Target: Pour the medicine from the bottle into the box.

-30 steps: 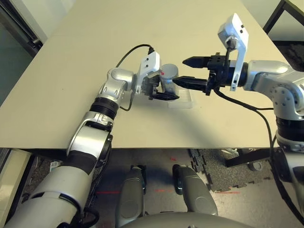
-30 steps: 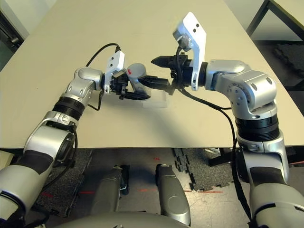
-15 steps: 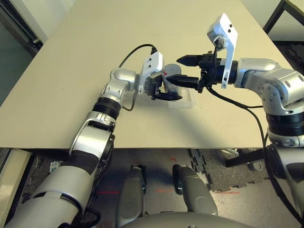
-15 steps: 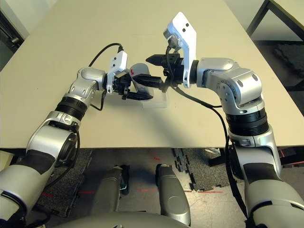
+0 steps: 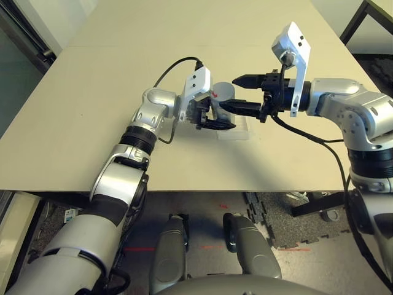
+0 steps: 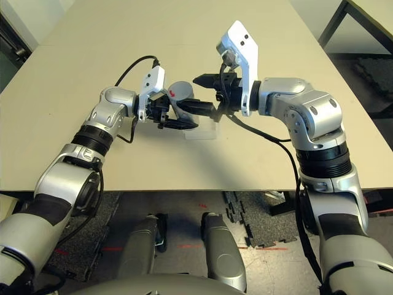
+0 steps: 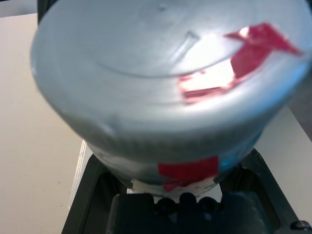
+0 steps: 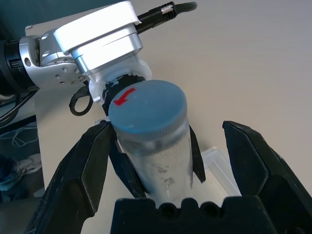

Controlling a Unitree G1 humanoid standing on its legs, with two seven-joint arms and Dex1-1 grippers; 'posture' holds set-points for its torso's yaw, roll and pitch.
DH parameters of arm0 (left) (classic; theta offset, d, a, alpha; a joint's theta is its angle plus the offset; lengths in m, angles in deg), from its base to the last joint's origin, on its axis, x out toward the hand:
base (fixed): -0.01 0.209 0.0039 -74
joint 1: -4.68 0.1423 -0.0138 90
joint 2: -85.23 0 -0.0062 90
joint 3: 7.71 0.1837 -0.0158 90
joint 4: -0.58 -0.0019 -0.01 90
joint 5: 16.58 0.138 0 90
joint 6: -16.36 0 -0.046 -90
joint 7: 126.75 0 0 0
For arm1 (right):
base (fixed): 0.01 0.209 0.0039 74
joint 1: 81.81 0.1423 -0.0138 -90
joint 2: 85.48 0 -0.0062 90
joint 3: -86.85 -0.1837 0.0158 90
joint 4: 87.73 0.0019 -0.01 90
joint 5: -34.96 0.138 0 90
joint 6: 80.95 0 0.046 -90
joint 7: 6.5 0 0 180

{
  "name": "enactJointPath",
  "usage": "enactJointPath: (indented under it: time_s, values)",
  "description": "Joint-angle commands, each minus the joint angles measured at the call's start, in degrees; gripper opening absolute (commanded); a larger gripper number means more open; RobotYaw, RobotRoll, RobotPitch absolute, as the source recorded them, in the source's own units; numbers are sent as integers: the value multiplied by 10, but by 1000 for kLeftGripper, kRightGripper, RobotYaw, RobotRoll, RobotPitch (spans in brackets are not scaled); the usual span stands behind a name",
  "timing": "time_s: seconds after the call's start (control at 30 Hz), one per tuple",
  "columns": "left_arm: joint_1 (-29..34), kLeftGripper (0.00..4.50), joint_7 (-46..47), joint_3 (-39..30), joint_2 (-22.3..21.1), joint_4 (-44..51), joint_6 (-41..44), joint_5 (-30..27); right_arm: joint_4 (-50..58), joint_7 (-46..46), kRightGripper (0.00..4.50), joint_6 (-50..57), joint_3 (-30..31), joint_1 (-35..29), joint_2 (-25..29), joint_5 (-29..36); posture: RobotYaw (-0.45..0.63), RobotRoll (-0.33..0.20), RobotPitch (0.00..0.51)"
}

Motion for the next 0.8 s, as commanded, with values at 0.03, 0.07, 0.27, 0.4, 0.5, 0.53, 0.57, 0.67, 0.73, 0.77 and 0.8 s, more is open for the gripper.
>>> enactJointPath:
  time_s: [0.03, 0.07, 0.27, 0.4, 0.5, 0.53, 0.57, 0.67, 0.73, 0.77, 0.8]
  values:
    - [5, 2673, -7, 4, -2, -6, -6, 7, 6, 4, 4500, 4, -18, -5, 13, 2, -78, 0, 156]
    - [4, 2673, -7, 4, -2, -6, -7, 7, 6, 4, 4500, 4, -19, -5, 14, 2, -78, 0, 156]
    - [4, 2673, -7, 4, -3, -9, -8, 8, 2, 2, 4500, 2, -26, -10, 27, 3, -80, 0, 157]
    - [3, 2673, -7, 3, -5, -11, -8, 8, 2, -2, 4500, 2, -28, -16, 33, 3, -78, 0, 156]
    - [3, 2673, -6, 2, -6, -12, -9, 8, 10, -10, 4500, 7, -28, -26, 44, 8, -78, 0, 155]
    - [3, 2673, -6, 2, -7, -12, -9, 8, 15, -14, 4500, 10, -28, -30, 50, 11, -78, 0, 155]
    - [2, 2673, -6, 2, -7, -13, -10, 8, 20, -18, 4500, 14, -27, -34, 54, 15, -80, 0, 155]
    - [1, 2673, -6, 2, -7, -15, -11, 8, 31, -26, 4500, 24, -27, -41, 63, 23, -80, 0, 155]
    - [0, 2673, -6, 2, -7, -17, -12, 8, 38, -31, 4500, 31, -26, -44, 69, 29, -81, 0, 155]
    - [0, 2673, -6, 2, -7, -18, -13, 8, 44, -35, 4500, 38, -26, -46, 72, 35, -82, 0, 155]
    - [-1, 2673, -6, 2, -7, -19, -13, 8, 48, -36, 4500, 42, -26, -47, 74, 39, -82, 0, 155]
